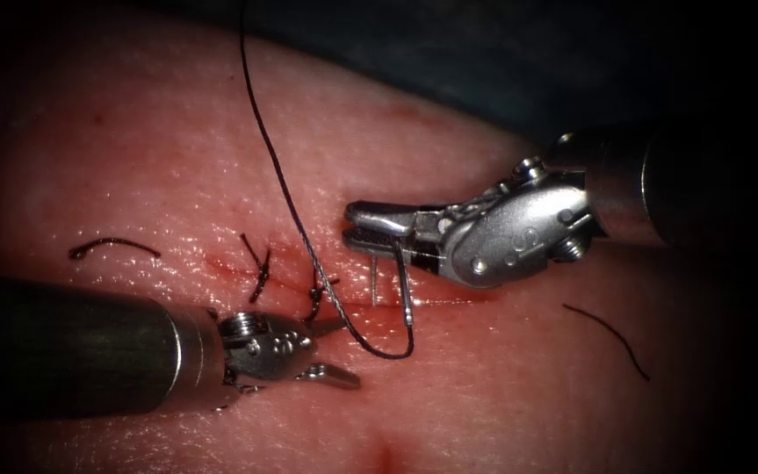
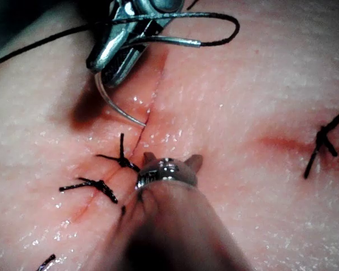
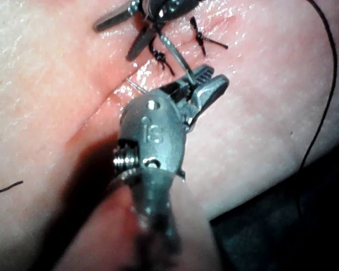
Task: Wound Closure
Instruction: Use the right gripper to throw the needle through the top of the cut
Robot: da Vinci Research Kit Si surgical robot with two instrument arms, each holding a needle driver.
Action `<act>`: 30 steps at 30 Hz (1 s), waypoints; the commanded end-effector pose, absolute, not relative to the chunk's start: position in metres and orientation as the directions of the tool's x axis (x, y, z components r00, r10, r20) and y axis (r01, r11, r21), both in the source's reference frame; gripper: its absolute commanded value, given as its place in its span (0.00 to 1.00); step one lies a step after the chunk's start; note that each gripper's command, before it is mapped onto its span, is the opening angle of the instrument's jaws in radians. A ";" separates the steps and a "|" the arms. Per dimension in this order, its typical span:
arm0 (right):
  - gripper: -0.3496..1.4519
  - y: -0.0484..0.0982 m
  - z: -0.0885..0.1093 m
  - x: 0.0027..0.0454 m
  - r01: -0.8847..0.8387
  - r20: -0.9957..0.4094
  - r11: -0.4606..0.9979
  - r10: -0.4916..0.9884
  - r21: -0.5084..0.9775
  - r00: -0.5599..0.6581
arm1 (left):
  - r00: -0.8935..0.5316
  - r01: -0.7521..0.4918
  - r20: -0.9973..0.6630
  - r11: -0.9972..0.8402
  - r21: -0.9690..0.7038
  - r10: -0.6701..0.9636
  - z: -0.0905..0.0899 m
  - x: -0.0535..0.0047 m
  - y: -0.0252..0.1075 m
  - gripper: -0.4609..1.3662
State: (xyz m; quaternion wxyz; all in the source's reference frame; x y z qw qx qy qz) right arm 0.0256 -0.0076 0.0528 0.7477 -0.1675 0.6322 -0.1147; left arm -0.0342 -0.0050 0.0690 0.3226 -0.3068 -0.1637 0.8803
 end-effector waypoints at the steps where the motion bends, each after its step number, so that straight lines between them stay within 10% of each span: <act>1: 0.00 -0.008 0.053 0.0256 -0.048 -0.907 0.917 -0.383 -0.397 0.174 | -0.604 -0.466 -0.434 -0.738 -0.488 0.668 0.069 -0.0342 -0.005 0.48; 30: 0.00 -0.006 0.050 0.0250 -0.055 -0.894 0.901 -0.415 -0.430 0.170 | -0.603 -0.466 -0.434 -0.737 -0.490 0.670 0.069 -0.0344 -0.005 0.47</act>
